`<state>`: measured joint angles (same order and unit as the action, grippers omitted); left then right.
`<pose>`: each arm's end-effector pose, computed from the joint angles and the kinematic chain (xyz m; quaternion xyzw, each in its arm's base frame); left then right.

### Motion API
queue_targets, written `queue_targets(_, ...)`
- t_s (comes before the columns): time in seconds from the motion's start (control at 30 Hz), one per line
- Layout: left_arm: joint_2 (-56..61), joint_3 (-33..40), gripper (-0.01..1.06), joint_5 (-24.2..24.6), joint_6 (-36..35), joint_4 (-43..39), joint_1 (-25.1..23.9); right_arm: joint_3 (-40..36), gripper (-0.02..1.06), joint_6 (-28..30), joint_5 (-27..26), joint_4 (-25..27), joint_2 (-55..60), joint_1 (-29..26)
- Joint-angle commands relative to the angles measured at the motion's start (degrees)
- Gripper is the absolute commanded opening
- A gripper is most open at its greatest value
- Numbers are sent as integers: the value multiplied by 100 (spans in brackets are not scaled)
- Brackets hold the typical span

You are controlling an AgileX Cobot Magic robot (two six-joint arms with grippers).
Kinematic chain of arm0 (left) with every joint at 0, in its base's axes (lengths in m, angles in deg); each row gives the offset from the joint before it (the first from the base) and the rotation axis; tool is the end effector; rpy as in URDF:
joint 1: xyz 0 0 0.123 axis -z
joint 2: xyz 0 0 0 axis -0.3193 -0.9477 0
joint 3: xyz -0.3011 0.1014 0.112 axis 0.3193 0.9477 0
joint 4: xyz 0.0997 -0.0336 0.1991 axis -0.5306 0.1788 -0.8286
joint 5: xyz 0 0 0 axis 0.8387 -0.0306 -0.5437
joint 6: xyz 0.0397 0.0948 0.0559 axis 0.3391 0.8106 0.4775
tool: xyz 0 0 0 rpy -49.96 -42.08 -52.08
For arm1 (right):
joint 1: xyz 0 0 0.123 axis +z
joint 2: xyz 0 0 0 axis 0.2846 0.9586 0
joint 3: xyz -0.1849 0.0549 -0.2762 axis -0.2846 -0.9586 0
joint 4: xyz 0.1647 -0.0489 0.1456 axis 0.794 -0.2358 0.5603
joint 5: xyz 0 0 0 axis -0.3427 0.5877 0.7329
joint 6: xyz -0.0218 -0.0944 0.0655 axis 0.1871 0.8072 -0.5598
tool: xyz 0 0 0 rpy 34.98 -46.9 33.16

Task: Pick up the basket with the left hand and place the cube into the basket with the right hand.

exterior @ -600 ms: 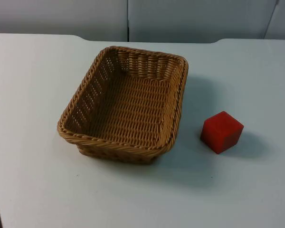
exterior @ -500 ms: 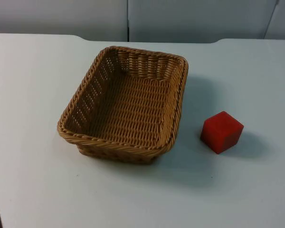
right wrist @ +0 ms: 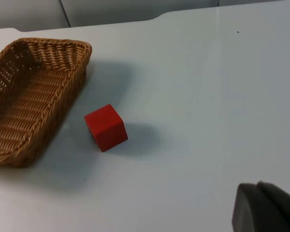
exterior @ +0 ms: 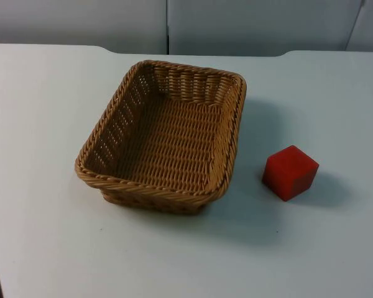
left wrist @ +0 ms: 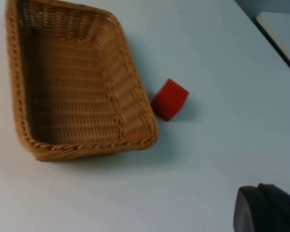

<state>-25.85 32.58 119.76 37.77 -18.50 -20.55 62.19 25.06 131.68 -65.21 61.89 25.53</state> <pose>0.0547 -0.0795 0.3227 0.1278 0.8458 -0.3405 0.3903 -0.0589 -0.0148 0.2544 0.0009 0.8574 0.0544 0.5117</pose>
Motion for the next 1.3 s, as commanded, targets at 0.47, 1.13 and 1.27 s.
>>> queue_targets(0.47,-4455,-1870,0,-1301,-1015,-2277,1683,-26,0,-6,-64,23,-24,17)
queue_targets(1.13,-7672,-4968,73,-644,-4653,-7069,2836,-26,0,-6,-64,23,-24,17)
queue_targets(1.27,-7932,-4979,74,-1259,-4783,-7331,2825,-26,0,-6,-64,23,-24,17)
